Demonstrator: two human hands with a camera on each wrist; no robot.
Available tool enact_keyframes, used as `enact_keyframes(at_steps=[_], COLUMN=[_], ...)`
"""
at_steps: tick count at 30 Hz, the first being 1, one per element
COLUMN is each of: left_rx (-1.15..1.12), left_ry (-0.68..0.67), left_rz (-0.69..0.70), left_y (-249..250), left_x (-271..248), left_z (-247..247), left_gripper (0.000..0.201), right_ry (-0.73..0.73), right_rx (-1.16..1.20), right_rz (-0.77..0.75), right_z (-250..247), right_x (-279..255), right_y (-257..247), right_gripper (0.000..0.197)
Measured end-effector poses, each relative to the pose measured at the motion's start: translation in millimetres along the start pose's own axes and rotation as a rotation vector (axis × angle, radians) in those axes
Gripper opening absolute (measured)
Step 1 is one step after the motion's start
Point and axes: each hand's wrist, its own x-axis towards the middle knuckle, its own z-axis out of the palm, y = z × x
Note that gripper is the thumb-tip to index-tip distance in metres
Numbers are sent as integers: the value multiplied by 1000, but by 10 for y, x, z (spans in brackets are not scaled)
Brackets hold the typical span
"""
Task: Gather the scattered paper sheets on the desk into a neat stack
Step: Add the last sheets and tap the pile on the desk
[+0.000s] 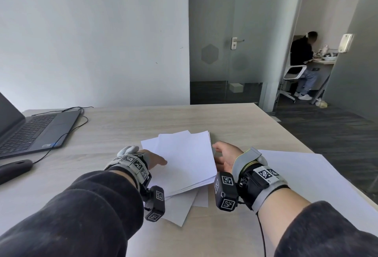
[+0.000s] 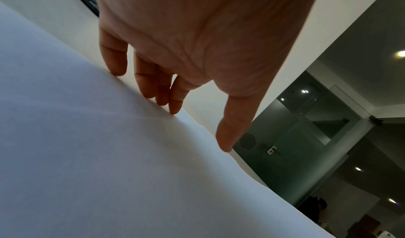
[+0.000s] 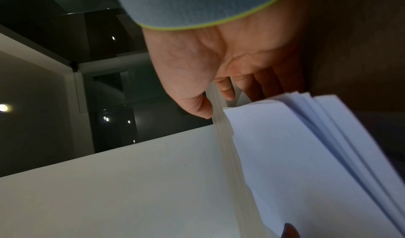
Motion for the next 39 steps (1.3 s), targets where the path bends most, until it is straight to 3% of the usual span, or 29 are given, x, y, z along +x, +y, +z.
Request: enact_keyframes(at_steps=[5, 13, 17, 21, 24, 25, 29, 33, 37, 39], left_rx=[-5, 24, 70, 147, 156, 157, 189, 216, 173, 61], left_ry=[3, 16, 21, 51, 54, 52, 55, 17, 2, -14], left_rz=[21, 34, 69, 116, 133, 133, 159, 171, 166, 134], left_y=[0, 26, 20, 33, 19, 15, -18, -83, -165, -234], left_x=[-19, 57, 132, 50, 19, 27, 33, 40, 71, 146], left_z=[43, 107, 202, 218, 222, 226, 210, 206, 213, 241], left_gripper=[99, 100, 108, 89, 86, 86, 84, 83, 81, 89], right_ry=[8, -33, -61, 37, 194, 207, 137, 77, 66, 11], right_rx=[19, -26, 14, 41, -62, -93, -169, -279, -496, -533], right_rz=[-16, -44, -89, -135, -161, -147, -23, -15, -37, -124], right_z=[-6, 43, 40, 21, -82, -116, -203, -247, -253, -191], right_x=[48, 114, 155, 152, 357, 384, 302, 273, 250, 173], right_y=[50, 64, 49, 21, 42, 44, 77, 122, 137, 138], right_gripper=[12, 31, 30, 27, 82, 88, 47, 27, 33, 15])
